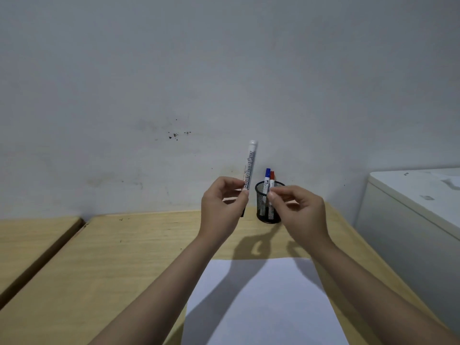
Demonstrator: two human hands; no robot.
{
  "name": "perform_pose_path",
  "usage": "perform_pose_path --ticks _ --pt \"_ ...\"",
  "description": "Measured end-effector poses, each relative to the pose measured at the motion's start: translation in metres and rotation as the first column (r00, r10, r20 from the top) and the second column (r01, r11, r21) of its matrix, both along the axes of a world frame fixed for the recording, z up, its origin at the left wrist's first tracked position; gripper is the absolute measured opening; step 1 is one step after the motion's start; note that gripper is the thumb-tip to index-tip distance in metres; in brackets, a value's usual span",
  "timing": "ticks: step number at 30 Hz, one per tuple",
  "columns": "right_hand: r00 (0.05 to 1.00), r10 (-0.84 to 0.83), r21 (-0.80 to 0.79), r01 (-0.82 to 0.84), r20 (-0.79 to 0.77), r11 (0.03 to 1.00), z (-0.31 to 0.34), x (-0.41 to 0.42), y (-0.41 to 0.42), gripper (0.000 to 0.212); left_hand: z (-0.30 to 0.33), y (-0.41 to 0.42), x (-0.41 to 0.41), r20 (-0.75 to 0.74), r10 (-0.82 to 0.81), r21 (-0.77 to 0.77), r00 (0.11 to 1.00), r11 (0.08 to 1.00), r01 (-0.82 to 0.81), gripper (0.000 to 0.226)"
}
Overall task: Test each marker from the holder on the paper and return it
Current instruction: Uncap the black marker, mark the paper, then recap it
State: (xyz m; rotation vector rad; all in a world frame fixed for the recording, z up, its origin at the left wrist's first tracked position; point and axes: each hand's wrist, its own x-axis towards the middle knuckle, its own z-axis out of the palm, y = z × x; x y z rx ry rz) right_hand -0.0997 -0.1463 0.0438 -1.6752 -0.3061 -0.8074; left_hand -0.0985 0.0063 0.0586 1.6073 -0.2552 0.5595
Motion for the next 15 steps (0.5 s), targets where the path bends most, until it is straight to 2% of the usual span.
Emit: perform_pose_path --ticks 2,4,6,8,11,15 --pt "0.992 0.107 0.104 -0.099 -0.074 0.990 0.004 -0.037 0.038 0.008 -0.003 0.032 -0.051 0.044 0.065 0.138 0.997 0.988 -0.070 0.015" --pt "0.975 0.178 0.158 -0.156 -0.132 0.975 0.005 -0.038 0.049 0.006 -0.008 0.036 -0.058 0.131 0.037 0.233 0.991 0.970 -0.067 0.011" --pt "0.968 0.175 0.164 -0.146 -0.179 0.976 0.009 -0.036 0.055 0.017 -0.011 0.037 -0.057 0.167 0.031 0.281 0.986 0.957 -0.077 0.009" --pt "0.970 0.161 0.186 -0.126 -0.184 0.974 0.009 -0.034 0.054 0.026 -0.012 0.035 -0.059 0.154 0.048 0.276 0.987 0.957 -0.090 0.013" --pt "0.971 0.132 0.259 -0.077 -0.201 0.963 0.008 -0.035 0.050 0.032 -0.020 0.037 -0.061 0.053 0.098 0.245 0.994 0.963 -0.108 0.024" --pt "0.957 0.137 0.303 -0.055 -0.256 0.952 0.006 -0.035 0.047 0.031 -0.026 0.038 -0.063 0.008 0.101 0.219 0.995 0.971 -0.101 0.015"
